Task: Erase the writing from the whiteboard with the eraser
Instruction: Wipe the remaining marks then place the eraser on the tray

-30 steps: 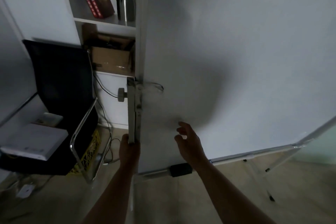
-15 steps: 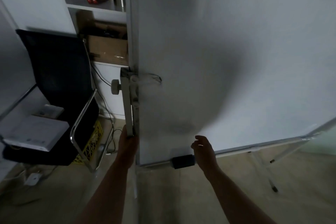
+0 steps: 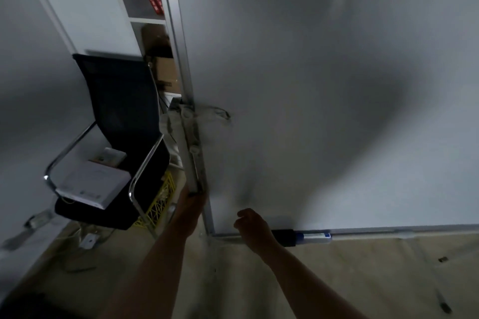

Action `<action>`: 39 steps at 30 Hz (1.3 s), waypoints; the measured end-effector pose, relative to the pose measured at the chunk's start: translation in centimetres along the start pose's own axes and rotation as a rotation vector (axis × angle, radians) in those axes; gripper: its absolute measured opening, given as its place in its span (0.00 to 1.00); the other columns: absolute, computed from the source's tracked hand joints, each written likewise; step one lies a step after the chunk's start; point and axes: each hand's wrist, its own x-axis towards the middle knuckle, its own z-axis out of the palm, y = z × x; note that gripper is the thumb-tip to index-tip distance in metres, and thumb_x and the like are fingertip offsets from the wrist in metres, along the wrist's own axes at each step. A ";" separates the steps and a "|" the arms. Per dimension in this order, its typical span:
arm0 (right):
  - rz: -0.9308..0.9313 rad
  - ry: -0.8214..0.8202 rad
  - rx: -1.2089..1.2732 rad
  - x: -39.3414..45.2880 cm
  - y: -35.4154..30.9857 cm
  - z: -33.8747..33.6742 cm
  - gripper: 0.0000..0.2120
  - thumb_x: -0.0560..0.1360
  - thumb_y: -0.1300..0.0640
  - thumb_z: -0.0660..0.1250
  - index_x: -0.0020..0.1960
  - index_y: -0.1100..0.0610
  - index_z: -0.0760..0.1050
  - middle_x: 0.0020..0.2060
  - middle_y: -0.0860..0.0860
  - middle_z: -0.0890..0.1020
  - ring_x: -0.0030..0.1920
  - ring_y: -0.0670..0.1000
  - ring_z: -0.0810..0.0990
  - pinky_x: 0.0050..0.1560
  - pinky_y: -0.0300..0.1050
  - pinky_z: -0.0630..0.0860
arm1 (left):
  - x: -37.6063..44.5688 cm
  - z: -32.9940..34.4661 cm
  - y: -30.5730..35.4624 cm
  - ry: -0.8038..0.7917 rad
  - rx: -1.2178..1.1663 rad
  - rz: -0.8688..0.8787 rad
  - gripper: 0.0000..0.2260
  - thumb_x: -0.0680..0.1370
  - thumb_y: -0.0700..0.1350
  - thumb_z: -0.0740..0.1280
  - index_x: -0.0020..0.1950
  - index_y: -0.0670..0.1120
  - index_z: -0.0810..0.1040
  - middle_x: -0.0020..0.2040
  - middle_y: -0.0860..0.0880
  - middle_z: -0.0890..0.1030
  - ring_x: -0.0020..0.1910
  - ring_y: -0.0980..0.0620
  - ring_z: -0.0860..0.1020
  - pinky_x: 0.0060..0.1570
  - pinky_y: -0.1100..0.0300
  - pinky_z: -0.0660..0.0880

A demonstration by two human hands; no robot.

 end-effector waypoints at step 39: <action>0.138 0.021 0.548 26.0 -13.4 -3.1 0.08 0.81 0.61 0.62 0.53 0.56 0.80 0.48 0.53 0.85 0.56 0.60 0.81 0.57 0.50 0.79 | 30.2 4.2 1.4 -0.427 0.267 -0.133 0.18 0.72 0.40 0.60 0.61 0.51 0.70 0.53 0.43 0.78 0.55 0.45 0.78 0.53 0.43 0.78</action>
